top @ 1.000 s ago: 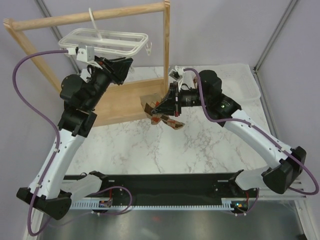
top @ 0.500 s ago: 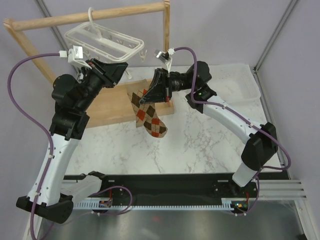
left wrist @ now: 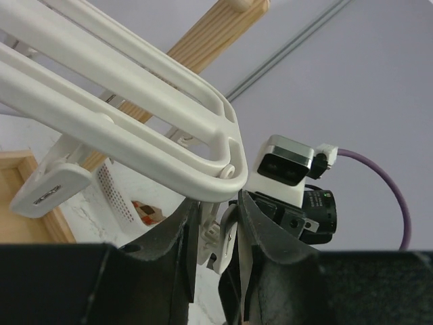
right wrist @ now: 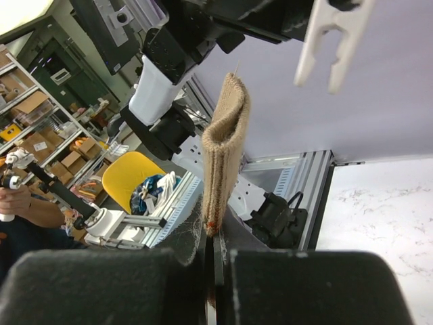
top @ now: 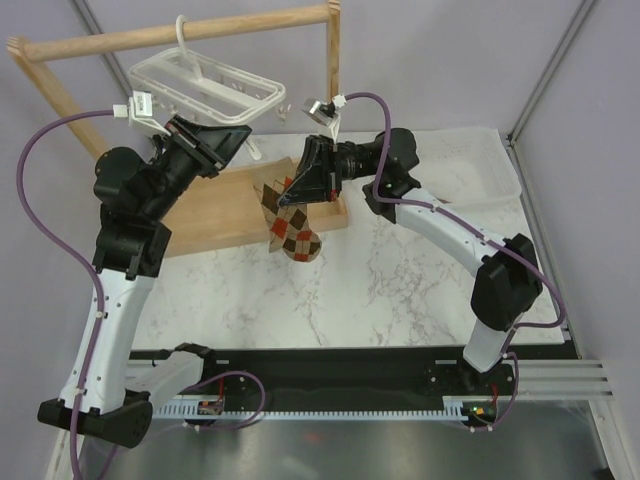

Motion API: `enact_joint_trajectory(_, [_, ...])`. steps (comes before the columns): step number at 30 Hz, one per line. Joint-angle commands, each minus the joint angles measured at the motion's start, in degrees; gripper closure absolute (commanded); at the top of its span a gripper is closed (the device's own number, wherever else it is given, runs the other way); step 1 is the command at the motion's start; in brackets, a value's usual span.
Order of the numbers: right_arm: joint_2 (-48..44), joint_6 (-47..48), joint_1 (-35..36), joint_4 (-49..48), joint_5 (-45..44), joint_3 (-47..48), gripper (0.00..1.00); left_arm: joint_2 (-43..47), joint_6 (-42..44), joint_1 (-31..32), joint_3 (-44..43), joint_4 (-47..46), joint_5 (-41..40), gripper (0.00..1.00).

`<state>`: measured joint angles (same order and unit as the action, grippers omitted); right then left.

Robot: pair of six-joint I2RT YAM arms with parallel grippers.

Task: Clip the socks to the hanger
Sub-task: Clamp the sock onto the hanger.

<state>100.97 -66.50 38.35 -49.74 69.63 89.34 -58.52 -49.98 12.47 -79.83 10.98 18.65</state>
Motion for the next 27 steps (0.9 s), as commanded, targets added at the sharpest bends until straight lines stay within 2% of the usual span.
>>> enact_joint_trajectory(1, [-0.24, 1.88, -0.12, -2.22, 0.16, 1.45, 1.0, 0.07, -4.42, -0.34, -3.57, 0.09, 3.75, 0.98])
enact_joint_trajectory(4, [-0.33, 9.86, -0.03, 7.43, -1.24, 2.94, 1.0, -0.1, -5.74, -0.34, -4.45, 0.27, 4.9, 0.98])
enact_joint_trajectory(6, [-0.07, 11.83, 0.06, 12.55, -1.51, 4.43, 1.0, -0.1, -6.18, -0.34, -4.63, 0.27, 5.16, 0.98])
enact_joint_trajectory(27, [-0.6, 11.92, 0.85, 13.88, -2.57, 6.99, 1.0, 0.43, -5.13, -0.43, -3.49, 0.71, 5.43, 0.98])
